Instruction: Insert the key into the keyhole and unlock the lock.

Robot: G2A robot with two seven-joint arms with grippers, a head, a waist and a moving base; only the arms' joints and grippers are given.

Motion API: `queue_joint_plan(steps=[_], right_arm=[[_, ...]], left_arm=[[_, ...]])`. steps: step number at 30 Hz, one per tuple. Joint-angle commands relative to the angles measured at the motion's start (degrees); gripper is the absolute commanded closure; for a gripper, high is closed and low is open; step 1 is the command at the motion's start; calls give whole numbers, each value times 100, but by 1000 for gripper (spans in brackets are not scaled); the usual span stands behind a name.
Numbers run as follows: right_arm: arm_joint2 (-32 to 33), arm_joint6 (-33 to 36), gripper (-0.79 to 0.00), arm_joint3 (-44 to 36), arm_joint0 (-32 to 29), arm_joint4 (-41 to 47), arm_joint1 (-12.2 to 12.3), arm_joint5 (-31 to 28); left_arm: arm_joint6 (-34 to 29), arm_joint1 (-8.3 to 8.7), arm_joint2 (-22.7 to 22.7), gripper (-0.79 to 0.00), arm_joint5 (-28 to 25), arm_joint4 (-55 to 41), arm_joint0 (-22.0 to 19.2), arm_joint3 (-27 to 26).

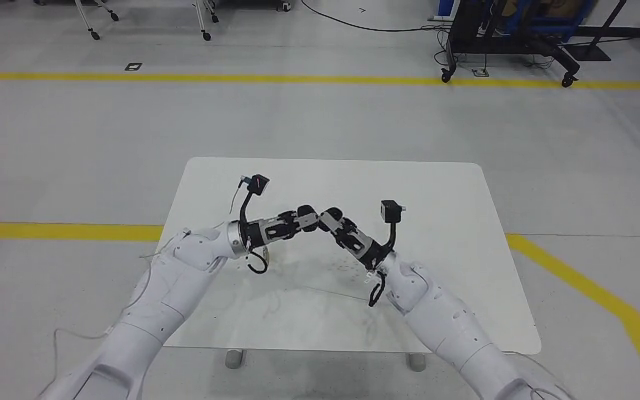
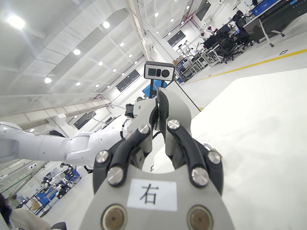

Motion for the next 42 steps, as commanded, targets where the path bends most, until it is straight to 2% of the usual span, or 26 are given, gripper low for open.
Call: queue_joint_plan(steps=[1,2,3,17,19,23,27,28,29,31,34,36,42], right_arm=[[45,-28,0,-4,-10,-19,-4,-16],[65,-41,-163,-9,-21,-47,-5,-22],[79,-49,-785,-14,-34,-61,-8,-22],[79,-49,-785,-14,-34,-61,-8,-22],[139,200,-785,-30,-36,-345,30,340],[316,1057,-785,-154,-140,-504,174,333],[631,1596,-785,-451,-386,-150,326,302],[685,1700,-708,-554,-464,8,353,265],[712,1872,-563,-633,-525,140,380,232],[768,2148,-388,-756,-600,421,423,247],[802,2465,-329,-863,-652,714,464,320],[814,2587,-246,-875,-653,812,478,431],[781,2698,-163,-909,-641,960,478,543]], left_arm=[[34,-2,-16,0,0,52,-4,10],[54,-4,-23,0,-4,81,-2,9],[82,-4,-33,0,-3,118,-1,12],[125,-9,-130,0,-48,110,60,23],[54,4,-139,0,48,268,38,26],[-276,22,-91,0,245,438,-19,-51],[-615,34,-41,0,339,489,-87,-89],[-653,31,-25,0,348,489,-94,-99],[-675,29,-13,0,346,501,-101,-104],[-696,23,5,0,337,482,-103,-106],[-766,18,20,0,311,438,-126,-88],[-784,15,35,0,301,472,-137,-85],[-716,8,54,0,253,591,-134,-91]])
